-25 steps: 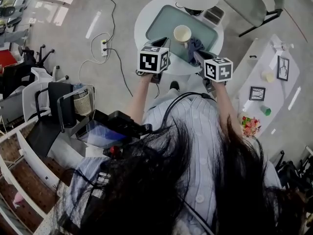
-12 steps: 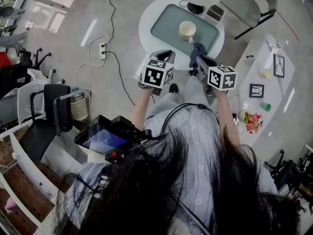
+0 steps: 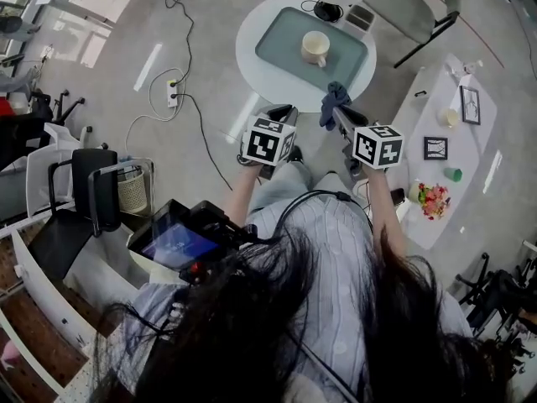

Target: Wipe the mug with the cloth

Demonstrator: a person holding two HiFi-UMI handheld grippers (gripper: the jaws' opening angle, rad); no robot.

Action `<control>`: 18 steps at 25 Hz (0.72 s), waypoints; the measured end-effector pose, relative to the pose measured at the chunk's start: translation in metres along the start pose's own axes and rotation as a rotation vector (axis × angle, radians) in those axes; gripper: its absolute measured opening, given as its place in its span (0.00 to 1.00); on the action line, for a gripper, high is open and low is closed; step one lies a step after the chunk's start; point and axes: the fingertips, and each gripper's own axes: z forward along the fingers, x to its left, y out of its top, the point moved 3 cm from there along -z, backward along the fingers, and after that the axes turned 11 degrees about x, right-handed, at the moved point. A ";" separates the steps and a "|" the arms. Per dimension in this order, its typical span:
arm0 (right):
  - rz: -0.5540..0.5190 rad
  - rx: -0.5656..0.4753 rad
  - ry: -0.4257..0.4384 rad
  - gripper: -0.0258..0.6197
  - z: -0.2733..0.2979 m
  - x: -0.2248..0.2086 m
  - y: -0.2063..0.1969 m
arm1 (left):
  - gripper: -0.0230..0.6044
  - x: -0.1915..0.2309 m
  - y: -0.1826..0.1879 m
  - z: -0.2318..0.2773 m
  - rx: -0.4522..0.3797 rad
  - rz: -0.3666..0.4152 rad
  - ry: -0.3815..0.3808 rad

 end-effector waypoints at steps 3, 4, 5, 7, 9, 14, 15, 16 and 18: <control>-0.008 -0.001 0.007 0.12 -0.011 0.008 -0.012 | 0.10 -0.012 -0.012 -0.010 -0.005 0.015 0.010; -0.010 0.001 0.012 0.12 -0.015 0.011 -0.017 | 0.10 -0.017 -0.015 -0.012 -0.009 0.018 0.014; -0.012 0.002 0.018 0.12 -0.019 0.013 -0.021 | 0.10 -0.023 -0.018 -0.015 -0.013 0.019 0.016; -0.019 0.006 0.031 0.12 -0.029 0.017 -0.030 | 0.10 -0.036 -0.023 -0.019 -0.024 0.018 0.022; -0.031 0.009 0.045 0.12 -0.037 0.022 -0.037 | 0.10 -0.047 -0.028 -0.024 -0.037 0.017 0.035; -0.071 0.020 0.081 0.12 -0.063 0.034 -0.068 | 0.10 -0.090 -0.055 -0.041 -0.068 -0.003 0.050; -0.078 0.019 0.089 0.12 -0.068 0.037 -0.073 | 0.10 -0.098 -0.060 -0.044 -0.077 -0.003 0.054; -0.083 0.016 0.096 0.12 -0.073 0.040 -0.079 | 0.10 -0.106 -0.065 -0.047 -0.085 0.000 0.060; -0.089 0.009 0.111 0.12 -0.083 0.045 -0.090 | 0.10 -0.121 -0.075 -0.055 -0.096 0.007 0.074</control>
